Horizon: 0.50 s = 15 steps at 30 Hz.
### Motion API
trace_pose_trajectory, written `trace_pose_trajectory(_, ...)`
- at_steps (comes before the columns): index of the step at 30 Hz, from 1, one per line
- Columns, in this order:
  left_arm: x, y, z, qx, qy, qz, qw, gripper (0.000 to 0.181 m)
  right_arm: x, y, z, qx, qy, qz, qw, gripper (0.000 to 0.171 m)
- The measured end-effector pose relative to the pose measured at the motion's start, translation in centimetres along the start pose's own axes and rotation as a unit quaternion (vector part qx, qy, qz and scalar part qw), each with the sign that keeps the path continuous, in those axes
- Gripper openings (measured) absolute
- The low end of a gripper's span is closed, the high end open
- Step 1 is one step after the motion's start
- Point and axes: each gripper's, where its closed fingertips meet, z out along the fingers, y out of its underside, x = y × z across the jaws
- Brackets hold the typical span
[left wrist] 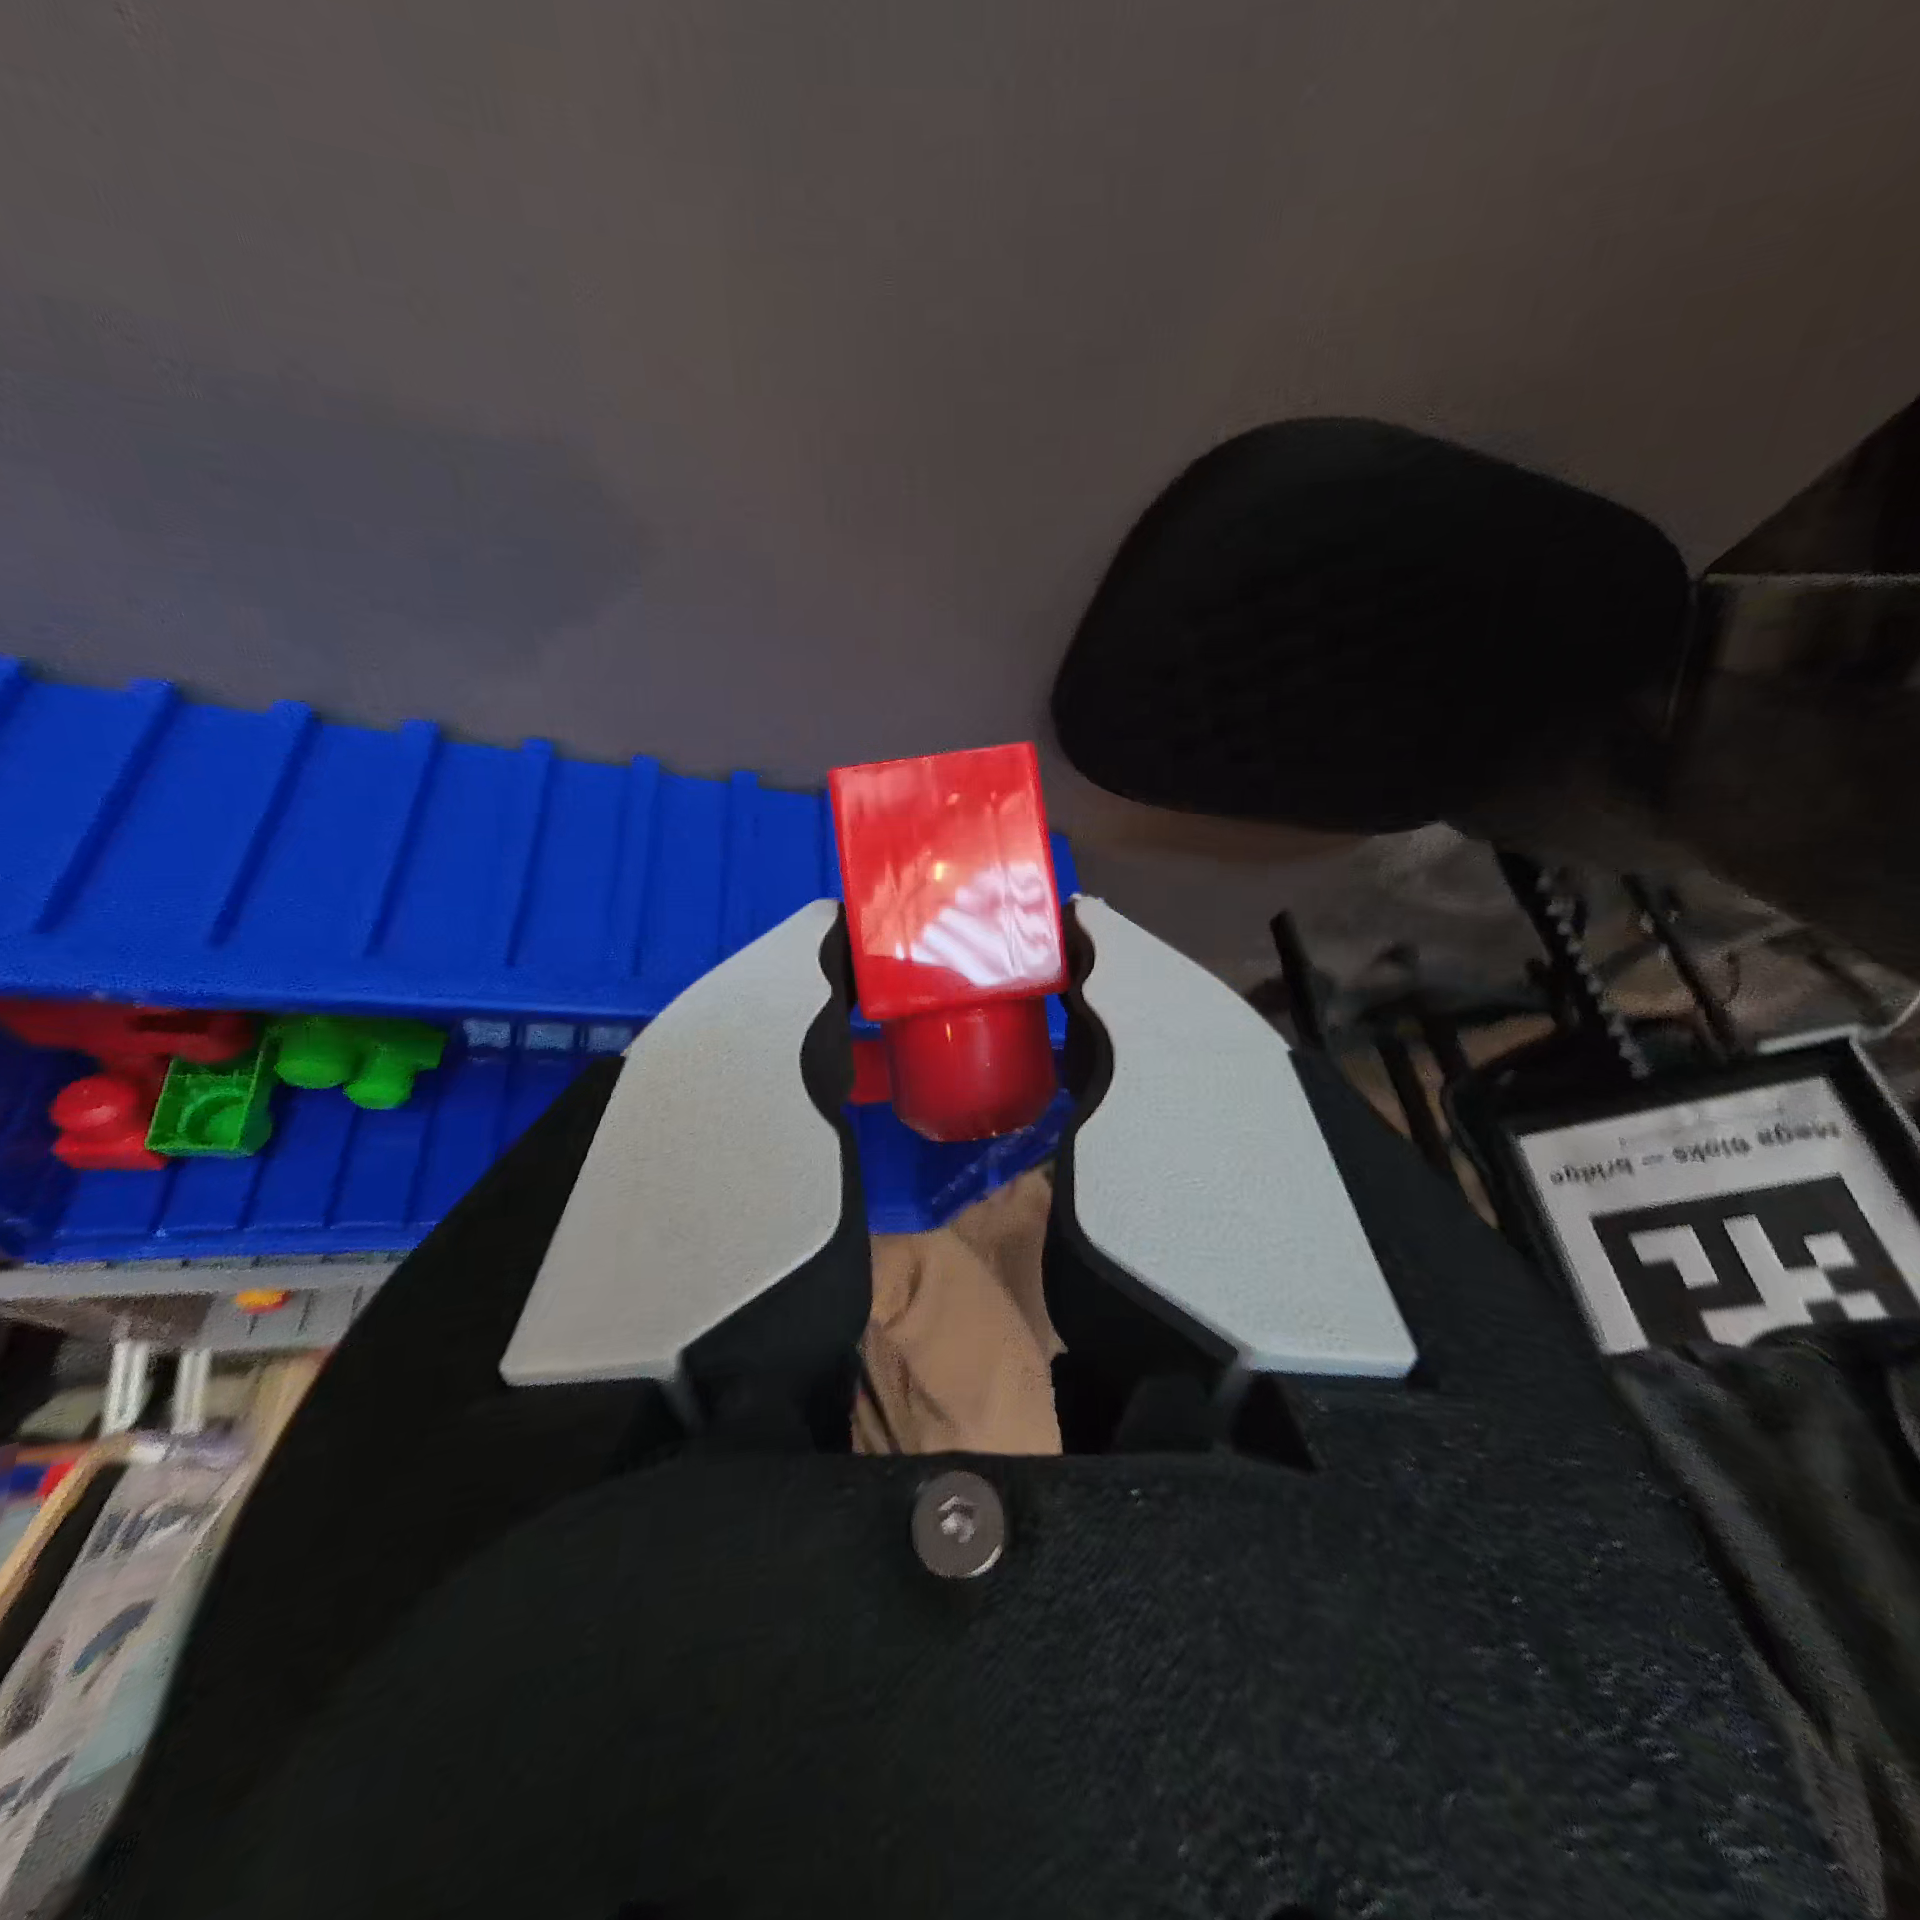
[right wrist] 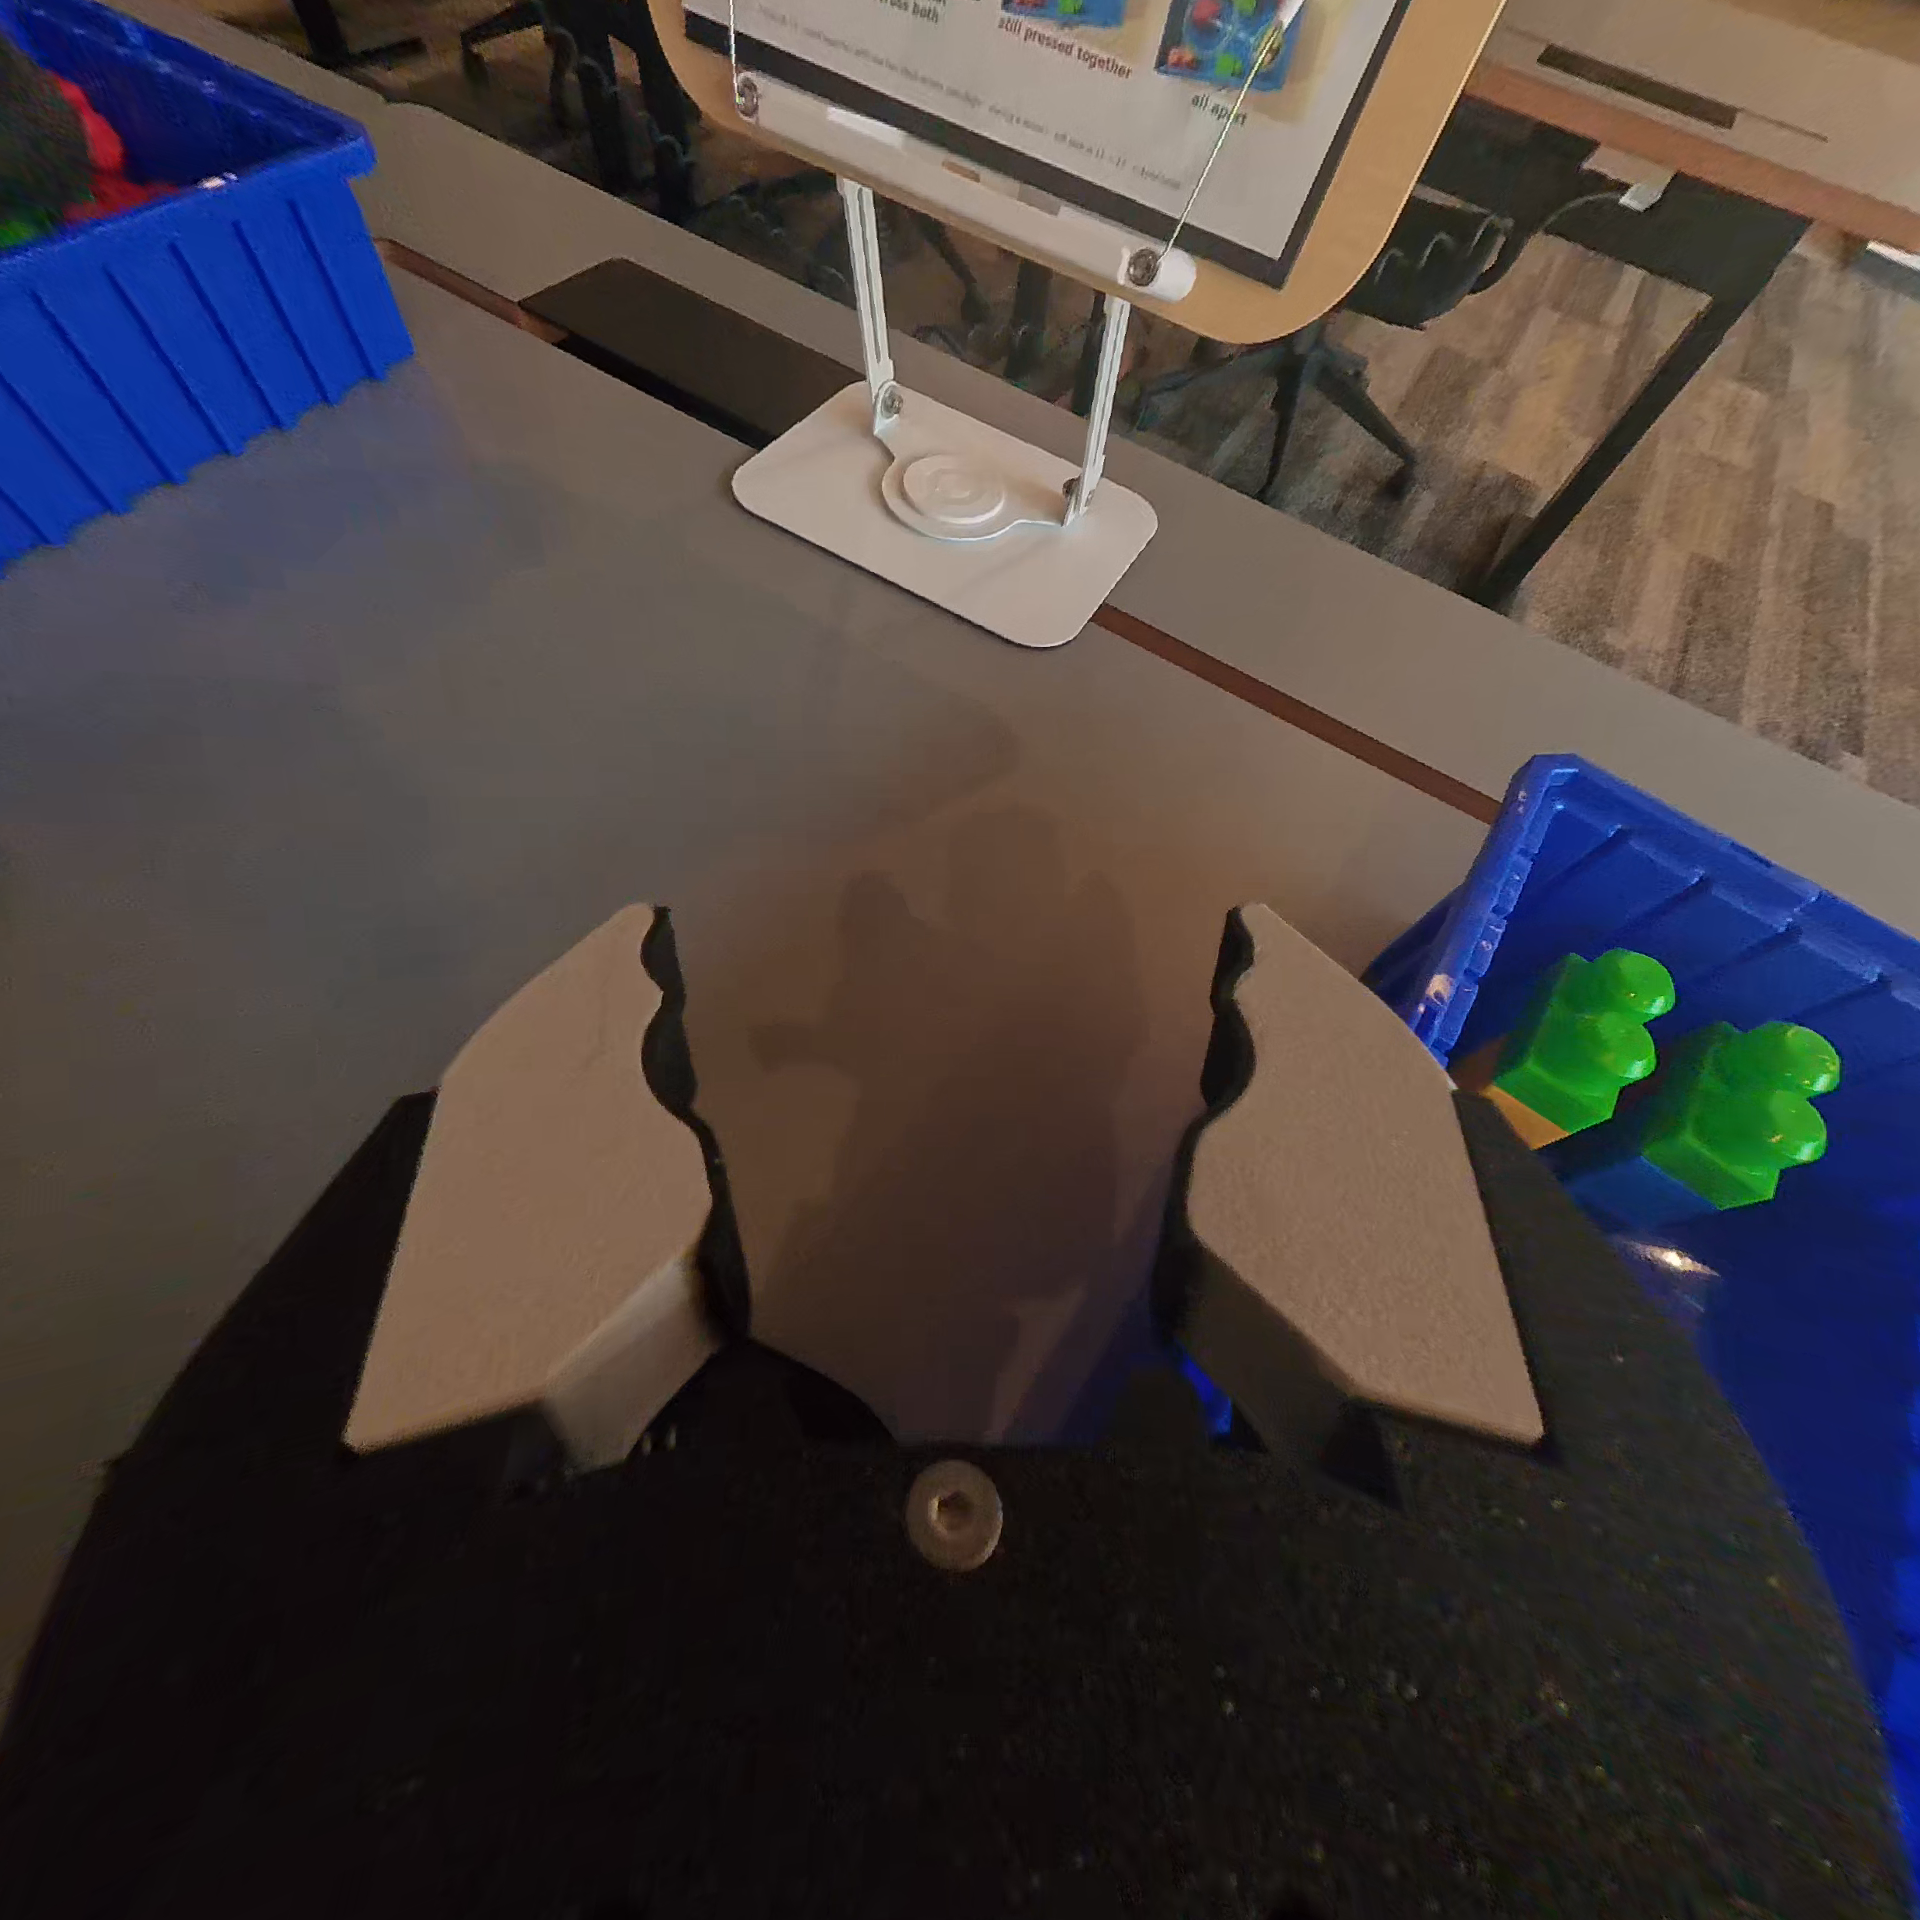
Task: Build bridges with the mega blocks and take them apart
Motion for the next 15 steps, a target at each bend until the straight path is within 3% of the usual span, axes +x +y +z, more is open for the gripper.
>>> trace_pose_trajectory(7,4.4,-3.7,2.8,-0.132,0.007,0.056,0.99,0.037,0.0,0.4,0.5,-0.01,-0.008,0.003,1.0,0.097)
trace_pose_trajectory(15,7.6,-9.4,3.9,-0.13,0.02,0.07,0.989,0.037,0.0,0.8,0.7,-0.02,-0.01,0.004,1.0,0.097)
